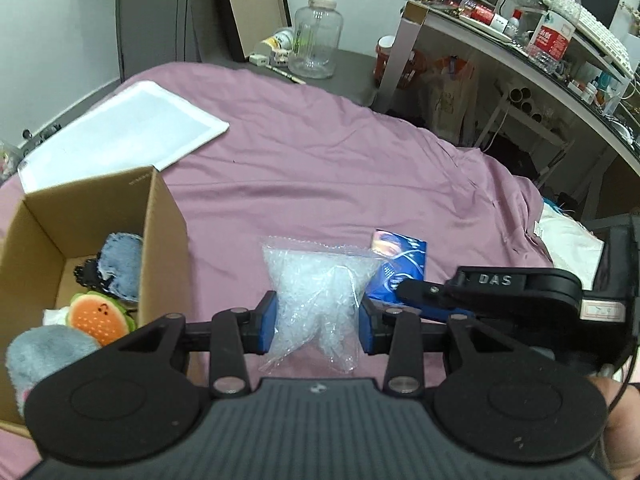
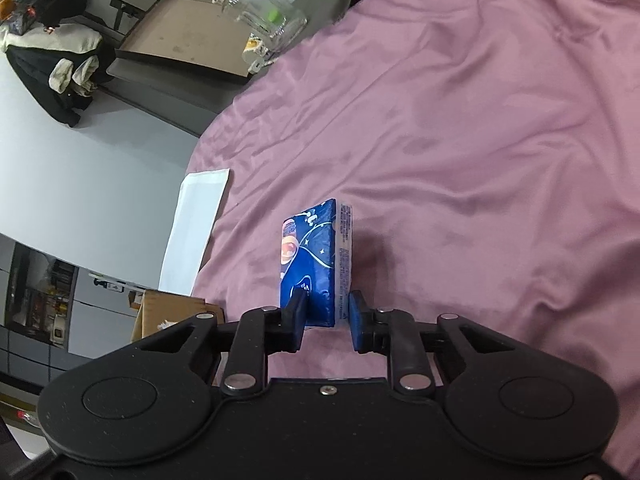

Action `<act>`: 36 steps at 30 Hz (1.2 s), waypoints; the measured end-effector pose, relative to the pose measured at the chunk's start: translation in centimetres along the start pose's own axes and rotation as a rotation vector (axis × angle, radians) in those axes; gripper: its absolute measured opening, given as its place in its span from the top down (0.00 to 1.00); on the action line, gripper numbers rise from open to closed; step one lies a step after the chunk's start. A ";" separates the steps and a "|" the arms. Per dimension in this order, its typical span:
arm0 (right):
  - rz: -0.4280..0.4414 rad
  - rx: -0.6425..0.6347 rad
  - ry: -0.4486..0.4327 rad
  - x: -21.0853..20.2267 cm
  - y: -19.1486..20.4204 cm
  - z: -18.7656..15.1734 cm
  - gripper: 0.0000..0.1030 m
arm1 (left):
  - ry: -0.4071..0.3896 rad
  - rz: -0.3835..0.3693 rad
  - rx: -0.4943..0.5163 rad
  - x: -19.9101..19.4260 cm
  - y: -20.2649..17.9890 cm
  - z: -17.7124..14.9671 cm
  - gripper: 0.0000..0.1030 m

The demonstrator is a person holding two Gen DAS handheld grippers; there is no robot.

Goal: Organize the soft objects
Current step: 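Carry the bag and tissue pack over the box with both tools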

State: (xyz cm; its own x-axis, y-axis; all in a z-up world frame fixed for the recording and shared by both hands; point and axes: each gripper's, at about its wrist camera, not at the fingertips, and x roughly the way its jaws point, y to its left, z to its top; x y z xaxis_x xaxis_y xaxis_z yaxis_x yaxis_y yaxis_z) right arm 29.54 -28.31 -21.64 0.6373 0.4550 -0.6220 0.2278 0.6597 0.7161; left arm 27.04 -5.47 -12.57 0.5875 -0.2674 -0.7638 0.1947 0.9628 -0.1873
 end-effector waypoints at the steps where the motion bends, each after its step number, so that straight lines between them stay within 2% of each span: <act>1: -0.001 -0.003 -0.006 -0.4 0.2 -0.1 0.79 | 0.000 0.005 0.008 -0.3 0.0 0.0 0.62; 8: 0.002 -0.039 -0.055 -3.7 2.4 -0.7 0.79 | -0.026 0.025 -0.018 -2.2 1.8 0.1 0.62; 13: 0.020 -0.075 -0.083 -6.0 4.4 -1.3 0.79 | -0.070 -0.012 -0.024 -4.1 2.9 0.4 0.62; 18: 0.027 -0.108 -0.100 -7.5 6.4 -2.0 0.79 | -0.088 -0.009 -0.045 -5.6 4.6 0.5 0.62; 30: 0.029 -0.162 -0.128 -8.8 10.5 -4.0 0.79 | -0.164 0.009 -0.071 -8.8 7.9 1.2 0.62; 36: 0.034 -0.191 -0.171 -9.1 12.8 -5.2 0.79 | -0.184 0.010 -0.106 -9.4 10.1 1.2 0.62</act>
State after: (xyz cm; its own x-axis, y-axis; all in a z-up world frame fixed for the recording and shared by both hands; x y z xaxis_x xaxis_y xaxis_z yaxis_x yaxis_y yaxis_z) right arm 22.86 -20.89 -8.43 0.7610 0.3820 -0.5243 0.0714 0.7540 0.6530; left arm 24.41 6.71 -6.54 0.7247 -0.2509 -0.6417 0.1102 0.9616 -0.2515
